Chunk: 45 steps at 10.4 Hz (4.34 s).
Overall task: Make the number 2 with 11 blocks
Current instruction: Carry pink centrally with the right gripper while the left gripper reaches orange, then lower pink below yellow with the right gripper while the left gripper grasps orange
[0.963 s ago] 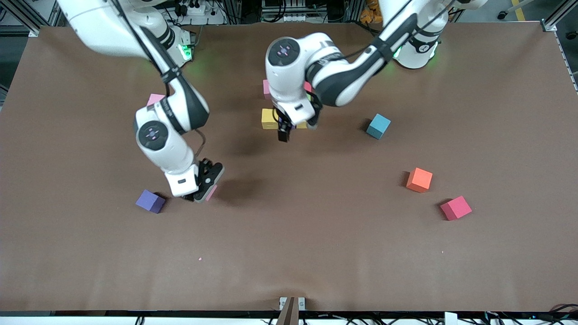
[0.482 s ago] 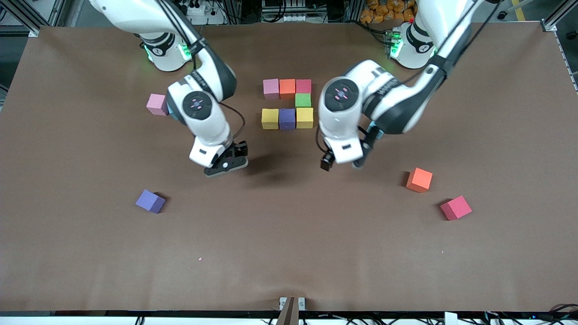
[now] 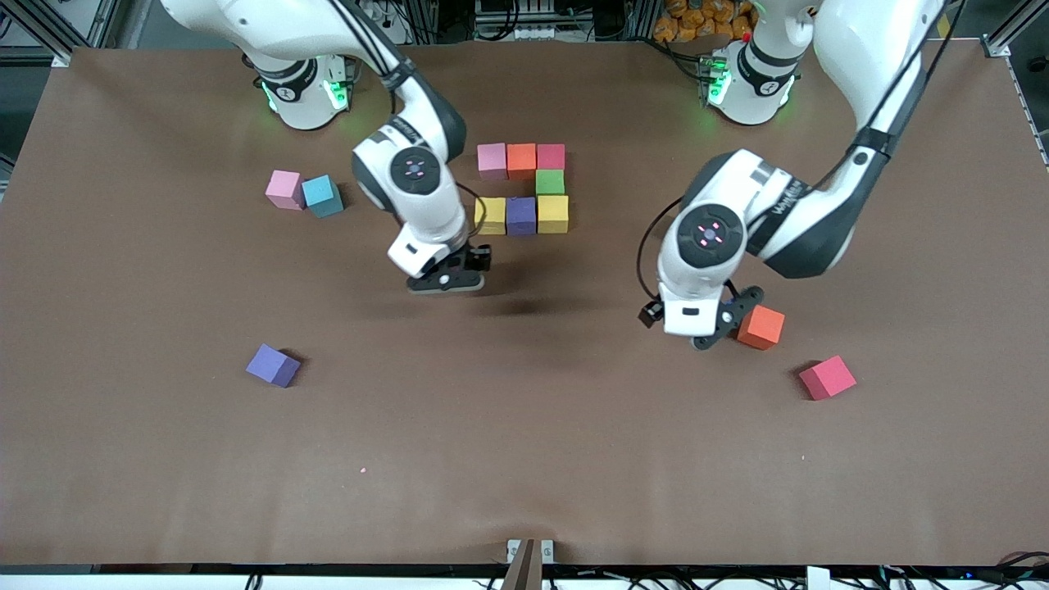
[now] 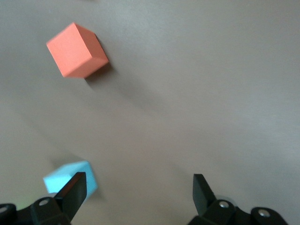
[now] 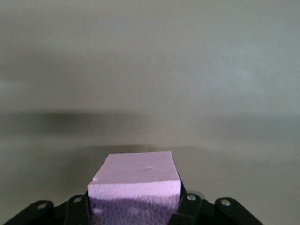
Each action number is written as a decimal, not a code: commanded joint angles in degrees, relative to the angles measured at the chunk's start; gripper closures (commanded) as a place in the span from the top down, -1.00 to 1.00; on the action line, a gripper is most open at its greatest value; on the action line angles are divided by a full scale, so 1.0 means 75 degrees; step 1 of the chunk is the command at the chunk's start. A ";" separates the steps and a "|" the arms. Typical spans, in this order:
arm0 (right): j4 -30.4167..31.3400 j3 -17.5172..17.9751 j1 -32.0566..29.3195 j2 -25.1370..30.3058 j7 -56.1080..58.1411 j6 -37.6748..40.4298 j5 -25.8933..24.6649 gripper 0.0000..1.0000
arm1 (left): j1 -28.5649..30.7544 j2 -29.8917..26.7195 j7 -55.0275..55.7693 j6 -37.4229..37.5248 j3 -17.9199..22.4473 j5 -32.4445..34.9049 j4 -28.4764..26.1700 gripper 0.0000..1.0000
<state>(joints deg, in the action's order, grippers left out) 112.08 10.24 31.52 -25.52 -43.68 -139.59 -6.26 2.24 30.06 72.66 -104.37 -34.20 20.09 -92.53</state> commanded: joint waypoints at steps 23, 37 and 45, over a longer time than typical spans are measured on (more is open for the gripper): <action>0.0371 -0.0005 0.0859 -0.0465 -0.1875 -0.0162 0.0015 -0.43 | 0.3100 0.0433 -0.9547 -0.1810 -0.0292 0.0309 -0.1772 1.00; 0.0431 0.0007 0.0918 -0.0512 -0.1839 -0.0174 -0.0044 -0.41 | 0.3159 0.0937 -0.9254 -0.2209 -0.0210 0.0731 -0.1702 0.84; 0.0478 0.0006 0.0895 -0.0547 -0.1653 -0.0396 -0.0114 -0.38 | 0.3135 0.1148 -0.9125 -0.2420 -0.0210 0.1223 -0.1678 0.40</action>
<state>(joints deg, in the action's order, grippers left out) 114.59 10.58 37.67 -29.60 -56.57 -141.19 -6.73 25.54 38.47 2.93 -122.03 -35.44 27.57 -105.36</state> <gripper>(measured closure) 0.414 0.145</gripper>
